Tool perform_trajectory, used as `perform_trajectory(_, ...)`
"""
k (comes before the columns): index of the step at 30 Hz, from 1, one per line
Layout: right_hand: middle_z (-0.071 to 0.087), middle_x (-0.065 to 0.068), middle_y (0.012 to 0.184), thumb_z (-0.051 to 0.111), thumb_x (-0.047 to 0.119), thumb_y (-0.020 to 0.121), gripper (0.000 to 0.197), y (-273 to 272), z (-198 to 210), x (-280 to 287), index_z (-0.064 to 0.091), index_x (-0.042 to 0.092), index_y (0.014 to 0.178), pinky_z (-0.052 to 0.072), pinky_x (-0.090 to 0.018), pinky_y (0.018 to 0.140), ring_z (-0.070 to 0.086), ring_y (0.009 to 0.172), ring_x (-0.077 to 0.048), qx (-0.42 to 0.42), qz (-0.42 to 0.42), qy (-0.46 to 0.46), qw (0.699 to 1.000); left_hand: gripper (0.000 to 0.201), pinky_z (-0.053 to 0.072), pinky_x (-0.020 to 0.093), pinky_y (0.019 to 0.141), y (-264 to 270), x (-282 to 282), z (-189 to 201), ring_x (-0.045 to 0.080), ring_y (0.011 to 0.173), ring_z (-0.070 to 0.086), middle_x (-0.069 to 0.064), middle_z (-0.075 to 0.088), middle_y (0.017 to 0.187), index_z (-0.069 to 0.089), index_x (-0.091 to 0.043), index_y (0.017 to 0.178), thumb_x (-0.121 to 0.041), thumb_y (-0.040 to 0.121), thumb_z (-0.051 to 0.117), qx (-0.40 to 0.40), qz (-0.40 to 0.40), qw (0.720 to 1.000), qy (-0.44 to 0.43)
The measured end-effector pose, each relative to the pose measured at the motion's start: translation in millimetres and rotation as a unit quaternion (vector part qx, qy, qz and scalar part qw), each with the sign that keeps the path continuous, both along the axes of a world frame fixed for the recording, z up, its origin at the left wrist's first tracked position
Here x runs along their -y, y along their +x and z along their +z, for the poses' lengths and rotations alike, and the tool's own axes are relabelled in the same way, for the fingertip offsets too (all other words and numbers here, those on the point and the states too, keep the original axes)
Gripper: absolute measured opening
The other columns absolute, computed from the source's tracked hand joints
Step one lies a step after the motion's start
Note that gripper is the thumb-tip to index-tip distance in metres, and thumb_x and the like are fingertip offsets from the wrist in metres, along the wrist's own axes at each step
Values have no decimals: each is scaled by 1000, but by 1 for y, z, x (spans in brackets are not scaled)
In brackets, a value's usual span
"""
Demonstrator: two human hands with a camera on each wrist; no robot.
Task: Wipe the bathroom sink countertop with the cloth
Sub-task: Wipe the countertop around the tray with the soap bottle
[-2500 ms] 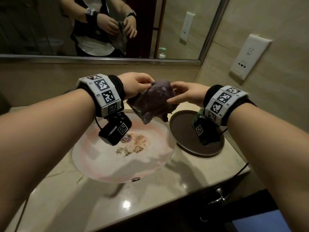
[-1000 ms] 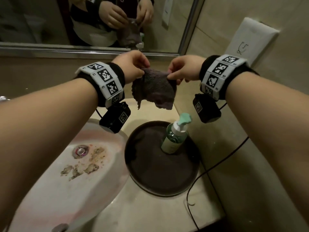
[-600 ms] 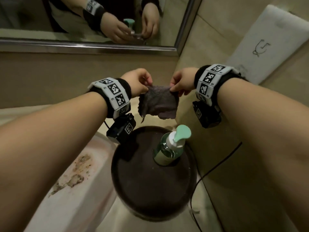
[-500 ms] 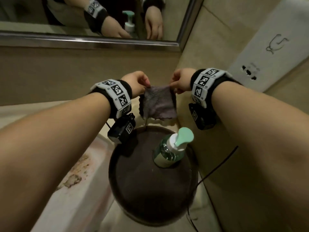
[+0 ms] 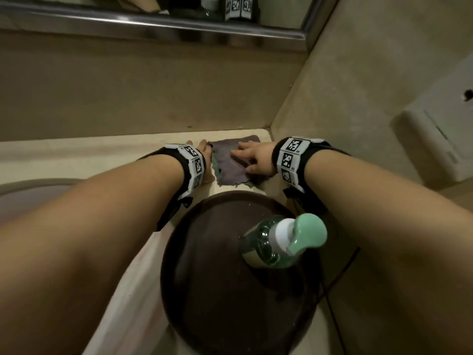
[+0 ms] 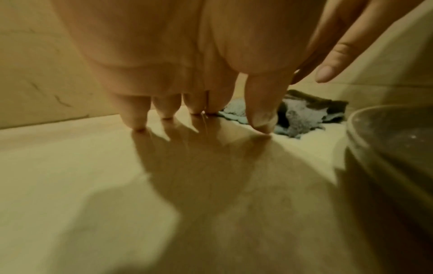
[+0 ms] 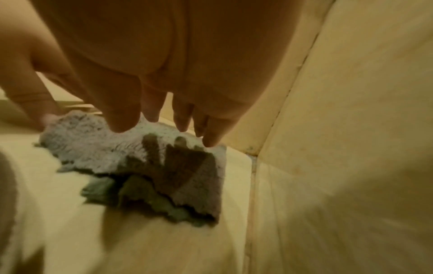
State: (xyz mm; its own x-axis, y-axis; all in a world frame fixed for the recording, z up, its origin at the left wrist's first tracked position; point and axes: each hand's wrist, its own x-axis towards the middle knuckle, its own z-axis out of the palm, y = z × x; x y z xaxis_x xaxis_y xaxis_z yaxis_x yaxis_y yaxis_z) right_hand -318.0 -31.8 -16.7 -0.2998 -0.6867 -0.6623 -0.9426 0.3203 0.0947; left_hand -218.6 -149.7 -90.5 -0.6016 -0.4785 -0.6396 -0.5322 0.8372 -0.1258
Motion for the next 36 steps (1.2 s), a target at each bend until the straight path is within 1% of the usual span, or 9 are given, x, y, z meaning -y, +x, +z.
perform_trajectory(3, -6, -6, 163, 40, 32, 100, 66, -1, -14, 10, 2, 26, 154, 11, -39, 121, 3, 151, -25, 5, 23, 31, 999, 120, 23, 58, 114, -3, 4, -10, 33, 149, -1, -3, -18, 160, -13, -22, 151, -67, 70, 63, 7, 3, 1000, -11)
perform_trajectory(5, -12, -6, 162, 38, 34, 101, 67, -6, -21, 12, -2, 27, 153, 8, -42, 122, -2, 150, -27, 5, 17, 40, 999, 120, 16, 52, 118, -1, 1, -6, 31, 149, -5, -1, -19, 160, -15, -18, 151, -68, 72, 61, -8, 7, 1000, -5)
perform_trajectory(8, -16, -7, 161, 36, 35, 101, 67, -15, -32, 13, -5, 27, 153, 7, -42, 122, -6, 150, -30, -1, -6, 15, 1000, 116, 6, 42, 121, -1, -1, 0, 29, 149, -9, 4, -19, 160, -17, -11, 150, -67, 79, 55, -21, 11, 1000, -6)
perform_trajectory(11, -15, -6, 161, 35, 36, 101, 66, -25, -38, 17, -5, 27, 153, 6, -42, 122, -7, 150, -30, -9, -43, -2, 999, 123, 8, 43, 121, -3, 5, -8, 28, 149, -9, 4, -20, 160, -17, -11, 150, -67, 74, 62, -22, 19, 1000, -5)
perform_trajectory(15, -13, -5, 162, 33, 39, 101, 66, -35, -39, 19, -6, 28, 153, 6, -45, 121, -4, 150, -31, -37, -89, 11, 995, 133, 11, 47, 121, -4, 9, -13, 26, 149, -9, 2, -21, 159, -18, -14, 150, -66, 65, 70, -10, 23, 1000, 5)
perform_trajectory(21, -11, -9, 162, 33, 40, 100, 67, -32, -41, 19, -7, 26, 153, 5, -46, 120, 0, 149, -35, -51, -109, 14, 993, 128, 10, 47, 120, -4, 6, -9, 26, 149, -10, 2, -22, 159, -18, -14, 150, -60, 70, 70, -1, 9, 1000, -6)
perform_trajectory(24, -15, -8, 161, 33, 38, 101, 67, -23, -39, 16, -7, 29, 153, 6, -48, 121, -4, 149, -34, -34, -83, 25, 996, 122, 7, 44, 120, -3, 5, -7, 27, 149, -10, 3, -22, 159, -18, -12, 150, -64, 74, 63, -14, 18, 1000, 3)
perform_trajectory(28, -16, -7, 161, 28, 35, 103, 60, -8, -34, 11, -5, 30, 153, 3, -47, 122, -8, 149, -33, 18, -37, 27, 999, 119, 7, 42, 121, -2, 5, -6, 27, 149, -9, 3, -20, 160, -17, -13, 150, -69, 75, 57, -23, 20, 999, 11)
perform_trajectory(36, -14, -7, 161, 27, 34, 103, 59, -25, -41, 15, -7, 30, 152, 6, -46, 122, -4, 149, -35, -33, -116, 18, 993, 125, 8, 47, 119, -3, 8, -12, 26, 149, -10, 1, -22, 159, -18, -15, 150, -66, 72, 64, -17, 27, 999, 11)
